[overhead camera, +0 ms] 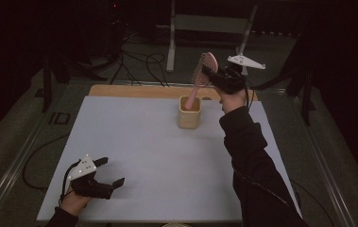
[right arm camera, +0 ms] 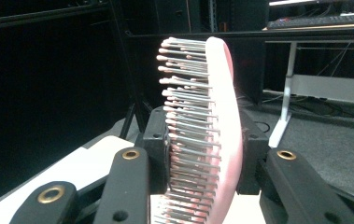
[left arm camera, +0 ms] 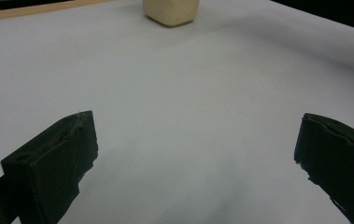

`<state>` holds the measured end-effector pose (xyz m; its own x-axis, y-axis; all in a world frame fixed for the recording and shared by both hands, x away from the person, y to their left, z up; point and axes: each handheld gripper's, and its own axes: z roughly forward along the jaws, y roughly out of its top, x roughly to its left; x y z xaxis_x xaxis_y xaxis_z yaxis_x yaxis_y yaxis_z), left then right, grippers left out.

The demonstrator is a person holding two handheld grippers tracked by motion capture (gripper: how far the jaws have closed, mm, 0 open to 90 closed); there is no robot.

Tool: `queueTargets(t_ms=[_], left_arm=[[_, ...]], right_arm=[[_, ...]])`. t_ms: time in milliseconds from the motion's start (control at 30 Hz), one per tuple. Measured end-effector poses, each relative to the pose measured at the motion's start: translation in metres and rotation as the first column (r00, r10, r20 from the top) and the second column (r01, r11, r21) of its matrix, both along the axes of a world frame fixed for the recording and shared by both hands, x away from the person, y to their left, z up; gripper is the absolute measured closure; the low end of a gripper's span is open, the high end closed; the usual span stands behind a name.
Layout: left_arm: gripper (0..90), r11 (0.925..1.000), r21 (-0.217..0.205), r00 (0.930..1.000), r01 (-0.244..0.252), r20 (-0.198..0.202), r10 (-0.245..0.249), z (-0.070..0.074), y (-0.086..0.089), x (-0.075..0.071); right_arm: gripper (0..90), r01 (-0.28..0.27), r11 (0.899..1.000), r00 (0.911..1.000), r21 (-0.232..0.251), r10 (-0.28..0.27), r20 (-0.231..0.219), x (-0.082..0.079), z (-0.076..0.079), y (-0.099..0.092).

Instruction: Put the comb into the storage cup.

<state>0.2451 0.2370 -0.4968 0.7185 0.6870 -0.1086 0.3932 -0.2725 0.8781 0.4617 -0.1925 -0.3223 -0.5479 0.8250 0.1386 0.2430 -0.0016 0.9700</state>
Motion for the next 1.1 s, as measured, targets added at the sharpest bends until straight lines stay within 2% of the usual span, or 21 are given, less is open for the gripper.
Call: queueTargets(t_ms=[100, 433, 767, 967, 1100], left_arm=[[0.1, 1.0, 0.001, 1.0, 0.002, 0.0, -0.002, 0.0, -0.001, 0.0], [0.1, 1.0, 0.001, 1.0, 0.005, 0.002, -0.005, 0.0, 0.0, -0.001], [0.1, 1.0, -0.001, 1.0, 0.006, 0.0, -0.006, 0.0, -0.001, 0.0], [0.1, 1.0, 0.002, 1.0, 0.004, 0.003, -0.004, 0.0, -0.001, -0.001], [0.1, 1.0, -0.004, 1.0, 0.001, 0.002, -0.001, 0.0, -0.001, -0.001]], right_arm=[[64.8, -0.002, 1.0, 1.0, 0.005, 0.002, -0.005, 0.001, -0.004, 0.001], [64.7, 0.002, 1.0, 0.9998, -0.026, -0.002, -0.018, 0.005, -0.017, 0.003], [64.7, 0.005, 1.0, 0.9996, -0.023, -0.006, -0.027, 0.01, -0.03, 0.001], [64.7, 0.002, 1.0, 0.9995, 0.006, -0.002, -0.032, 0.01, -0.038, 0.0], [64.7, 0.005, 1.0, 0.9993, -0.008, -0.006, -0.036, 0.011, -0.045, 0.001]])
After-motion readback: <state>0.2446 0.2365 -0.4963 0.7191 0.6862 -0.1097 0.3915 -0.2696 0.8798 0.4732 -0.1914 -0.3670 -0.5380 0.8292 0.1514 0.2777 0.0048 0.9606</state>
